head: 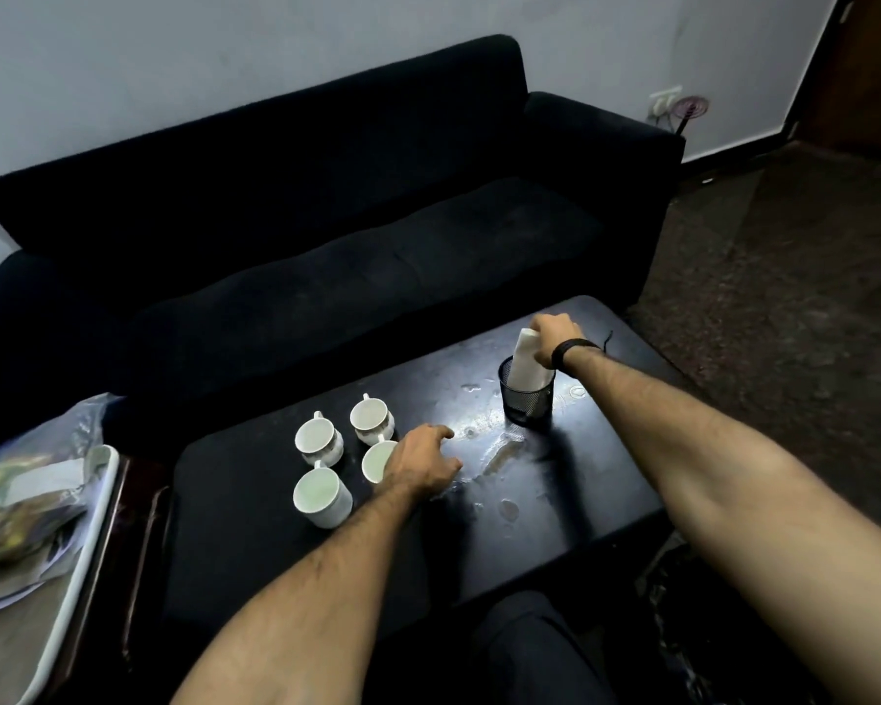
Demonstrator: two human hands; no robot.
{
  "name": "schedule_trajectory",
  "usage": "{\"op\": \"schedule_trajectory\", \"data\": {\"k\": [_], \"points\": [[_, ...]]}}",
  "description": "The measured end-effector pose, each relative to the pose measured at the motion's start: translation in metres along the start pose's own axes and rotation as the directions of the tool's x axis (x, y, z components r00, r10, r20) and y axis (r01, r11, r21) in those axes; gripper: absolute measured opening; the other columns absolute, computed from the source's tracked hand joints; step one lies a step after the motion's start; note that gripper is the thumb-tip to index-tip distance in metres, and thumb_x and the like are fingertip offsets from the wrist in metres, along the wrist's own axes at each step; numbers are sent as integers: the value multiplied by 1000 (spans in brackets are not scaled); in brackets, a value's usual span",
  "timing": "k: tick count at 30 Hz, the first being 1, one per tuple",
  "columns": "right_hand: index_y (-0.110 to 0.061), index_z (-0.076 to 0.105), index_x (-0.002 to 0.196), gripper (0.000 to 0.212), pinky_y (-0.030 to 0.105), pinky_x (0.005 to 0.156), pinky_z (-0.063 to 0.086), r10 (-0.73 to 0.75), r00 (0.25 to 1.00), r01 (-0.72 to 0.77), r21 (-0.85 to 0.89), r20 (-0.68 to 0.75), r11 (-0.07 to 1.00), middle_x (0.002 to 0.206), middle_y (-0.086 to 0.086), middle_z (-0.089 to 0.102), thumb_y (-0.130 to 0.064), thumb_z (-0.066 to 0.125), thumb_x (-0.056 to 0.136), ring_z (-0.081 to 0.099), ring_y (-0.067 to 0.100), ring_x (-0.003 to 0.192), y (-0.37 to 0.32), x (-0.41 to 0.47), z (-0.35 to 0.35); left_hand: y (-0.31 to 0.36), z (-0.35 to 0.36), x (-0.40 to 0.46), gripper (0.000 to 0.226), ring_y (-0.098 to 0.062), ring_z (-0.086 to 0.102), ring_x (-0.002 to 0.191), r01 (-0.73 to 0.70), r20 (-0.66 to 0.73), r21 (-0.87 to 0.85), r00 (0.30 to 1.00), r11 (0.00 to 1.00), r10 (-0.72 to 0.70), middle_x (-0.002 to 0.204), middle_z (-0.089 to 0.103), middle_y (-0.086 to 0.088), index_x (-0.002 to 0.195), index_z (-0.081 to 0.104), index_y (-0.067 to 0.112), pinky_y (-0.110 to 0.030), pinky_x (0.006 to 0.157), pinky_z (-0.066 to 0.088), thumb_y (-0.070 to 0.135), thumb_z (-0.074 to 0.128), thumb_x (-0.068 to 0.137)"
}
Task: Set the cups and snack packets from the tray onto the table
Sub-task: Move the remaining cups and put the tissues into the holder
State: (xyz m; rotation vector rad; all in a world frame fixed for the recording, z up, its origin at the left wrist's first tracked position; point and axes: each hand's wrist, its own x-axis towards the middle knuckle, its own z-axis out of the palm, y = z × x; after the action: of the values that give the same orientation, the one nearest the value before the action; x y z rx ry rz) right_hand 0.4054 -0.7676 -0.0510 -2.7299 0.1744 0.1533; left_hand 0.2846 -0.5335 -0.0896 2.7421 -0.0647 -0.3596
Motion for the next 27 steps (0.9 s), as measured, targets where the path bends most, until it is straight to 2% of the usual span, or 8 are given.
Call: {"op": "schedule_trajectory", "data": {"k": [3,6,9,12,14,19,24,27], "points": [[-7,55,121,37,43,93,50,-26,1000,26,-27,-12,999,126,20,57,-2,57,84,56,39,118,4,2,6,-1,0,1,52,-17,47,132,9,14,11,1000,1000,-9,141,51,2,137,53,26,-33,109,39,33,64,87],[-5,48,125,47,43,96,46,-61,998,58,-93,-28,994,128,19,53,-9,65,81,50,37,122,6,1,12,0,-2,2,52,-18,49,131,9,11,21,1000,1000,-9,140,52,2,136,53,26,-33,109,40,34,65,86],[-7,42,127,58,45,96,43,-79,991,64,-128,-113,990,127,17,48,-18,67,76,46,36,120,3,-5,12,2,-6,2,54,-19,49,130,-11,3,33,1000,999,11,139,52,0,138,52,24,-33,111,38,34,65,86],[-9,39,133,65,45,99,39,-168,962,141,-135,-217,981,129,13,45,-23,65,75,43,33,120,-6,-9,8,4,-13,1,55,-20,49,131,-24,-4,51,1000,998,24,141,51,-1,138,52,22,-34,112,37,33,65,86],[-10,38,135,71,45,102,36,-225,946,193,-151,-234,970,133,11,42,-27,67,73,39,32,123,-17,-13,4,1,-19,-2,57,-21,48,132,-34,-6,61,999,998,34,142,50,-2,139,51,22,-34,113,36,34,65,86],[-12,35,139,80,46,105,35,-317,938,290,-182,-141,940,139,10,39,-32,72,70,35,32,129,-70,-35,4,-15,-42,-22,63,-22,43,137,-10,-53,99,998,995,15,147,46,-3,144,46,22,-35,114,35,37,65,86],[-13,32,143,85,47,108,32,-416,909,412,-179,17,894,145,10,37,-37,73,73,32,32,134,-138,-66,16,-51,-76,-54,62,-27,50,129,60,-135,94,990,994,-47,141,51,-6,140,49,19,-37,106,42,35,66,82],[-14,26,148,91,48,110,29,-471,875,484,-173,111,858,149,9,33,-41,73,75,29,31,138,-182,-88,30,-83,-97,-79,70,-26,45,135,125,-182,76,977,989,-110,145,48,-6,145,44,21,-38,110,39,40,68,82]]}}
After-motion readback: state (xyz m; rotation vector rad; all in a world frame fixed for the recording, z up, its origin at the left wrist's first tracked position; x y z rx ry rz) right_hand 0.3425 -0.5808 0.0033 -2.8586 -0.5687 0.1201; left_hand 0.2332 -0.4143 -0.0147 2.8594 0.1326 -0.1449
